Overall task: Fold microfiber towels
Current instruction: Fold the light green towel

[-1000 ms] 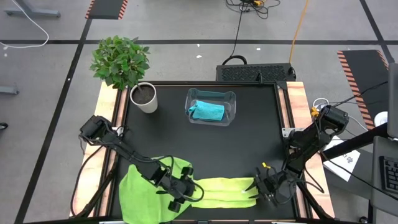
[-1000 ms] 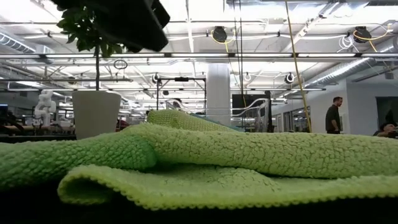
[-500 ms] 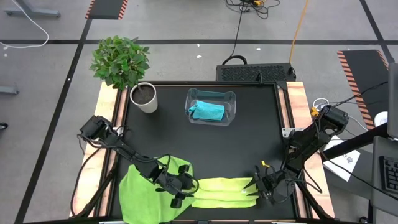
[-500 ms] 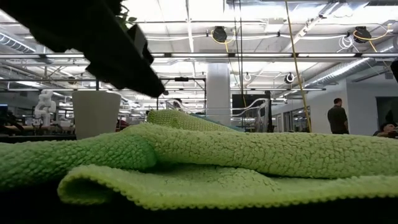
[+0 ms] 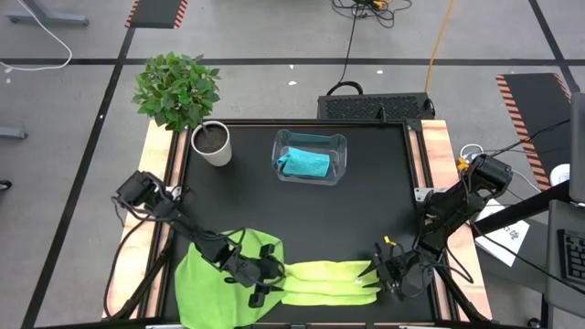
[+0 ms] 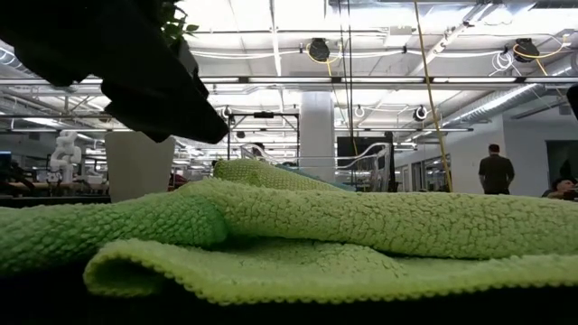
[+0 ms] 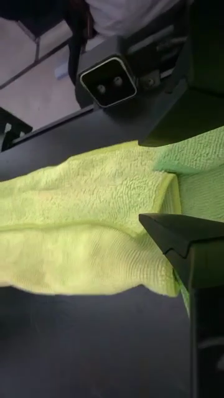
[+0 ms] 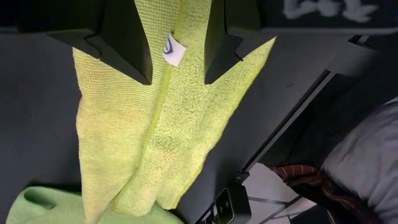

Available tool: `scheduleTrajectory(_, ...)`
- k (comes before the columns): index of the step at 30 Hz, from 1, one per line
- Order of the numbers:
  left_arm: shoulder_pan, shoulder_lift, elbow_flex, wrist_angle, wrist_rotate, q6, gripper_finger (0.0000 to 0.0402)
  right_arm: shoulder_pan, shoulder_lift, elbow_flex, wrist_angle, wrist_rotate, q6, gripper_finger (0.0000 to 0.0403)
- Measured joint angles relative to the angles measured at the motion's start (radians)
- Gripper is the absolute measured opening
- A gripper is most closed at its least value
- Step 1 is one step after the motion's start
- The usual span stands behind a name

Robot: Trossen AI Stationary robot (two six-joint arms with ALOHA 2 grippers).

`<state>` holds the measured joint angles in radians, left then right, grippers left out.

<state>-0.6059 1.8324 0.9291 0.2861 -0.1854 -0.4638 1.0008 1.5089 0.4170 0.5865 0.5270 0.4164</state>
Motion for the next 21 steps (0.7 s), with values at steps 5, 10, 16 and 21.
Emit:
scheduleTrajectory(5, -0.012, 0.017, -0.002, 0.006, -0.045, -0.016, 0.0189, 0.000, 0.000, 0.000, 0.000, 0.000, -0.002, 0.0137)
scheduleTrajectory(10, 0.000, 0.068, -0.004, 0.023, -0.045, -0.036, 0.0188, 0.000, 0.000, 0.000, 0.005, 0.000, -0.009, 0.0137)
scheduleTrajectory(16, 0.008, 0.082, -0.003, 0.064, -0.037, -0.036, 0.0189, 0.000, 0.000, 0.000, 0.012, 0.000, -0.010, 0.0137)
scheduleTrajectory(21, 0.000, 0.082, -0.003, 0.096, 0.030, -0.006, 0.0188, 0.000, 0.000, 0.001, 0.014, 0.000, -0.013, 0.0137)
